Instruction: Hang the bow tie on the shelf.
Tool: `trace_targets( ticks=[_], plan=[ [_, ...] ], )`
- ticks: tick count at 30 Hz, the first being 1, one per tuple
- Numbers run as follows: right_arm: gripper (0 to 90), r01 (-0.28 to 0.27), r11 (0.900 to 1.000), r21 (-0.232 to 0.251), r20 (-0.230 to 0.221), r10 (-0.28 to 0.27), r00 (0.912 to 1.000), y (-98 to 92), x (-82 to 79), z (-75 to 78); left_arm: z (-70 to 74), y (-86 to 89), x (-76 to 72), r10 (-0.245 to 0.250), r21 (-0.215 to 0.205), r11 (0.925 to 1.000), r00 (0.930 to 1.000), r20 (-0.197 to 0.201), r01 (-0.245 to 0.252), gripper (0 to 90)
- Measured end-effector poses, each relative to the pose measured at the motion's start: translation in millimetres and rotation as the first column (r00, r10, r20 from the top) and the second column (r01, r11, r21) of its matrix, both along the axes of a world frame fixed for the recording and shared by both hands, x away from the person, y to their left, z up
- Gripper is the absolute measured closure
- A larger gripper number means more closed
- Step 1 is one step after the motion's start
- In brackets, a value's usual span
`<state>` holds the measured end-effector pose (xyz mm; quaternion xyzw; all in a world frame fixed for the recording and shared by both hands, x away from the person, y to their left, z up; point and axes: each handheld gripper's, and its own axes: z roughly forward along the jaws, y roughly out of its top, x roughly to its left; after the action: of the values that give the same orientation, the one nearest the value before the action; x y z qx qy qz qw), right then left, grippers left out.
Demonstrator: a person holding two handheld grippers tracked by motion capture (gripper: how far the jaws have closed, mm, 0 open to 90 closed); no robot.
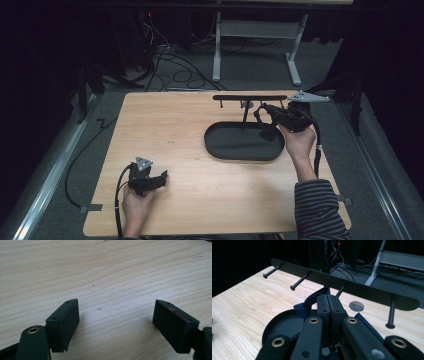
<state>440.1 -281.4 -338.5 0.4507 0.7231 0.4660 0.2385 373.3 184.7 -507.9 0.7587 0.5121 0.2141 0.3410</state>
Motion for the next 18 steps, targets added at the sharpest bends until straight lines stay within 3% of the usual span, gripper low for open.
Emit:
trace_targets(
  ticks=[9,18],
  plan=[
    [90.0,0.017,1.0,0.001,0.003,-0.017,0.9999,1.2,13.6,4.4,-0.1,0.0,0.0,0.001,0.0,1.0,1.0,0.001,-0.001,21.7],
    [90.0,0.053,0.999,-0.005,-0.016,-0.053,0.9985,0.6,26.9,-2.6,-0.1,0.2,0.0,0.001,-0.003,1.0,1.0,0.001,-0.001,21.7]
  ],
)
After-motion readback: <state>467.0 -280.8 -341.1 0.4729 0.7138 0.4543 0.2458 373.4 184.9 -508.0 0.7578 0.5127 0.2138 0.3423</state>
